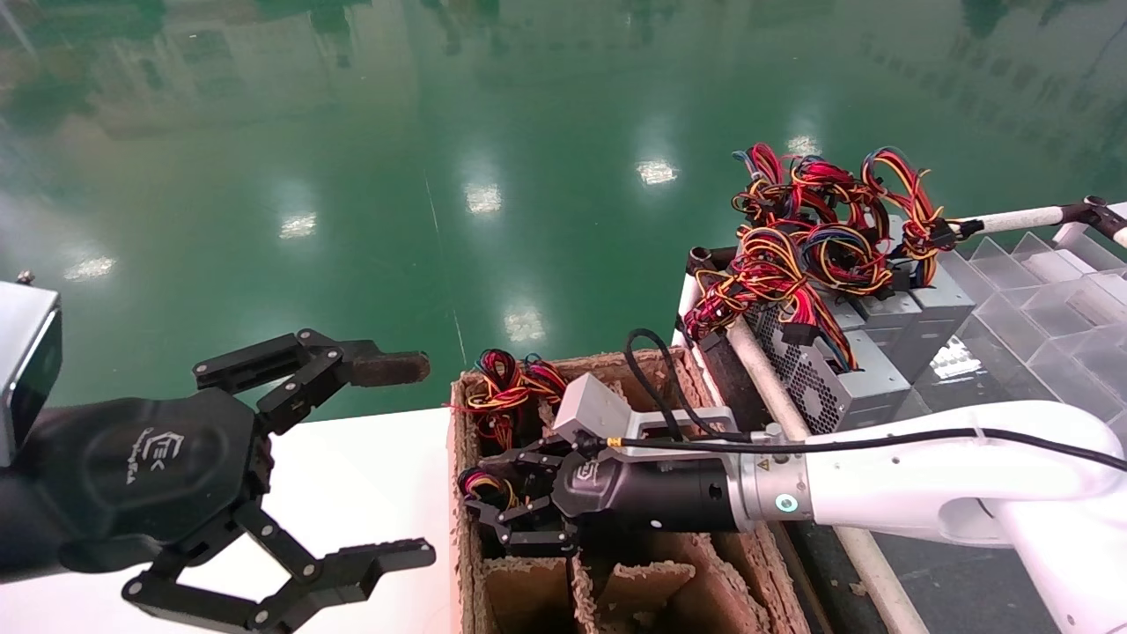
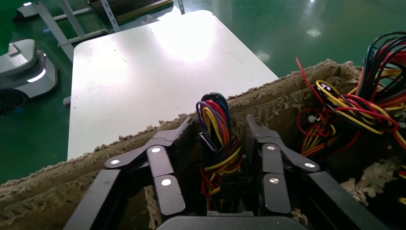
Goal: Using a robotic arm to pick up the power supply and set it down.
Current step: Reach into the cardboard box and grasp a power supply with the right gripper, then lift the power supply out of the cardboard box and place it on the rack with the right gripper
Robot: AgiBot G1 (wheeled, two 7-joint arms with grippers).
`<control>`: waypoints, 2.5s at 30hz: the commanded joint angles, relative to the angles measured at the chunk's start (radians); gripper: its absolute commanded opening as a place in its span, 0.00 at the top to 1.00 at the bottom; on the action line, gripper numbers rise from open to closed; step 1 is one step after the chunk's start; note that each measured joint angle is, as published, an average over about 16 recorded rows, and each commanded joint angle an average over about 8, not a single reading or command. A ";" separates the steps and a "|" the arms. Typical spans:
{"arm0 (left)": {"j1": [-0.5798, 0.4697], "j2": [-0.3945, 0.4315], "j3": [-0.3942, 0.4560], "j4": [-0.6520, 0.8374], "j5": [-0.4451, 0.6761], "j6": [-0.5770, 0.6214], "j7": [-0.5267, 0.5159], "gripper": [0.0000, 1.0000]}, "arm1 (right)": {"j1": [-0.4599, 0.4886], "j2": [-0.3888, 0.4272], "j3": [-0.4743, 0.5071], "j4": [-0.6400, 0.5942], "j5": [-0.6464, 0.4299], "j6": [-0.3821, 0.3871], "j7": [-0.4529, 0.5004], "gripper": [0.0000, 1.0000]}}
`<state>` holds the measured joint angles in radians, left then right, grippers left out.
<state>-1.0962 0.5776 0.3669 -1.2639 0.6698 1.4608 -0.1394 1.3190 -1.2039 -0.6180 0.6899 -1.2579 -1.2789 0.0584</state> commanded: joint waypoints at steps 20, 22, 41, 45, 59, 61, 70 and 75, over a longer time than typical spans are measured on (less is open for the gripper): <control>0.000 0.000 0.000 0.000 0.000 0.000 0.000 0.00 | -0.005 0.005 0.009 0.003 0.015 -0.006 -0.010 1.00; 0.000 0.000 0.000 0.000 0.000 0.000 0.000 0.00 | -0.007 0.010 0.014 0.008 0.022 -0.011 -0.013 1.00; 0.000 0.000 0.000 0.000 0.000 0.000 0.000 0.00 | -0.010 0.091 0.076 0.077 0.122 -0.072 0.013 1.00; 0.000 0.000 0.000 0.000 0.000 0.000 0.000 0.00 | -0.006 0.119 0.100 0.088 0.161 -0.094 0.031 1.00; 0.000 0.000 0.001 0.000 0.000 0.000 0.000 0.00 | 0.045 0.229 0.185 0.083 0.288 -0.162 0.102 1.00; 0.000 0.000 0.001 0.000 0.000 0.000 0.000 0.00 | 0.062 0.238 0.193 0.065 0.300 -0.173 0.111 1.00; 0.000 0.000 0.001 0.000 0.000 0.000 0.000 0.00 | 0.170 0.264 0.213 -0.053 0.332 -0.248 0.124 1.00; 0.000 0.000 0.001 0.000 0.000 0.000 0.000 0.00 | 0.229 0.281 0.214 -0.125 0.346 -0.288 0.125 1.00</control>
<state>-1.0964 0.5773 0.3676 -1.2639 0.6693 1.4606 -0.1391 1.5434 -0.9201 -0.4097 0.5744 -0.9117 -1.5597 0.1823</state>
